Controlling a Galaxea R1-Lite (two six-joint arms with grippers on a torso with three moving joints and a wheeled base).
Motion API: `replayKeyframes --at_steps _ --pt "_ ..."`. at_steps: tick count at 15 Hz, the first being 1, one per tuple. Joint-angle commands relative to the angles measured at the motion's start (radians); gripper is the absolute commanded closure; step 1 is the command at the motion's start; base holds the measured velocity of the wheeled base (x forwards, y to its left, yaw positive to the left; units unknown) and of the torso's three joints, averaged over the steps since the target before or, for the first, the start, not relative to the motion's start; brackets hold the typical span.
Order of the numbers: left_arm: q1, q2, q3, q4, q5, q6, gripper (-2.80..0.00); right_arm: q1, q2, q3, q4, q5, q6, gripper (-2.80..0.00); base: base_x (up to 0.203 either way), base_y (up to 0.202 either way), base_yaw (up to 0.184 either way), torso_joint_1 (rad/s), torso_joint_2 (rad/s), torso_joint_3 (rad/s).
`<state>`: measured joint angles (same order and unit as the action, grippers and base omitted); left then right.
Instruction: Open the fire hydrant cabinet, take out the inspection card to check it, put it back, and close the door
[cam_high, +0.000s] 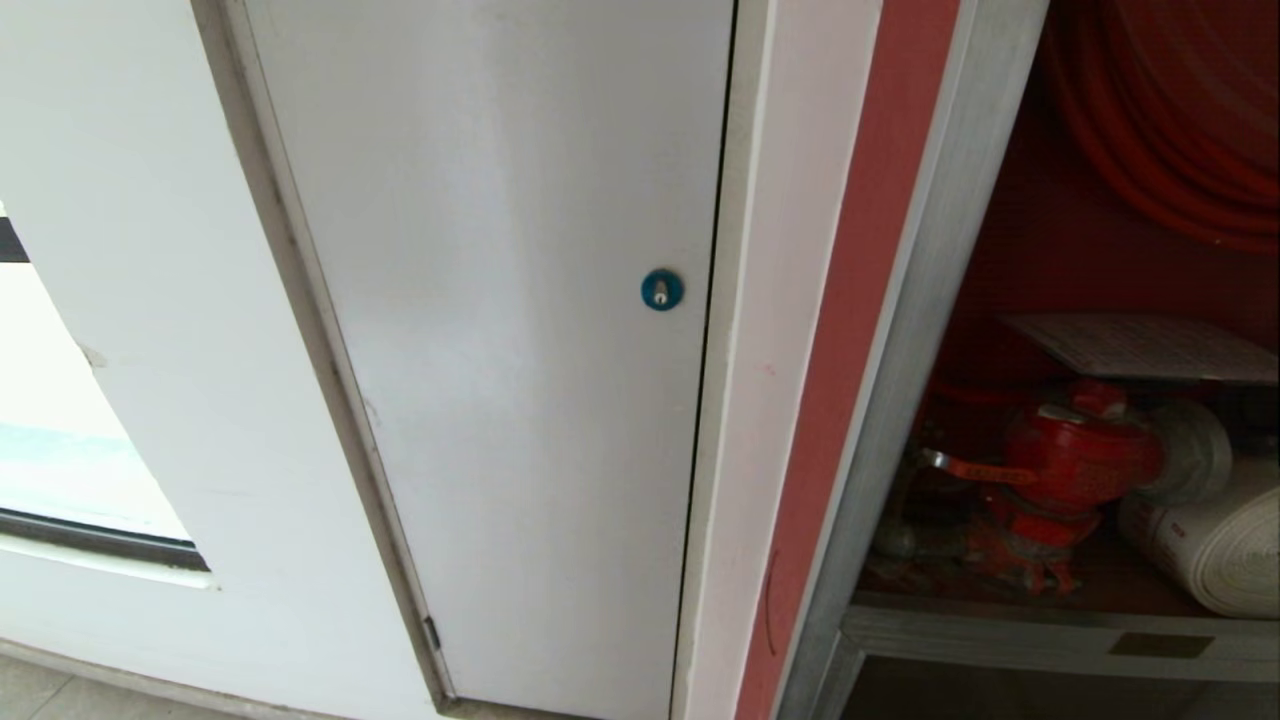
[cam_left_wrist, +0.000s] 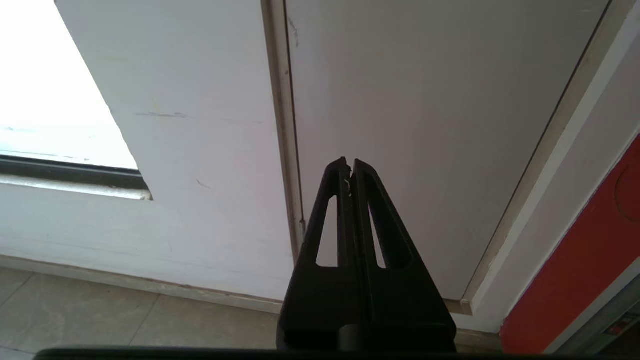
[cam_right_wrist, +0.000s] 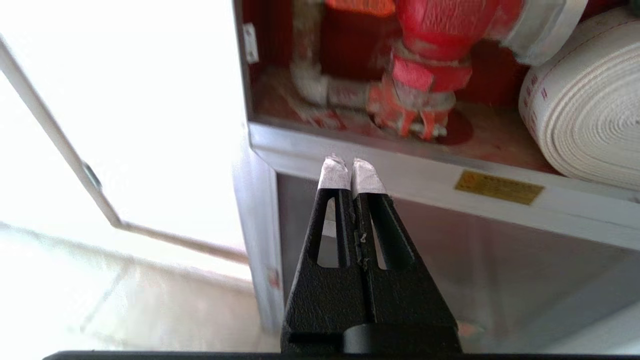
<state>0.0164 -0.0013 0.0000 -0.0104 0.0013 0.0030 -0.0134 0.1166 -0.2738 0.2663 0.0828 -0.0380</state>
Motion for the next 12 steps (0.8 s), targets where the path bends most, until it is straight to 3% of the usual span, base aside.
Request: replayKeyframes --at_steps 1,7,12 --pt "0.002 0.000 0.005 0.000 0.000 0.000 0.00 0.004 -0.122 0.056 -0.022 -0.003 0.010 0.00 0.000 0.000 0.000 0.000 0.00 0.000" --pt "0.001 0.001 0.005 0.000 0.000 0.000 0.00 0.004 -0.119 0.258 -0.339 -0.045 0.024 0.00 0.000 0.000 0.000 0.000 0.00 0.000" --pt "0.000 0.001 0.005 0.000 0.000 0.000 0.00 0.004 -0.118 0.274 -0.263 -0.060 0.015 0.00 0.000 0.000 0.000 0.000 0.00 0.000"
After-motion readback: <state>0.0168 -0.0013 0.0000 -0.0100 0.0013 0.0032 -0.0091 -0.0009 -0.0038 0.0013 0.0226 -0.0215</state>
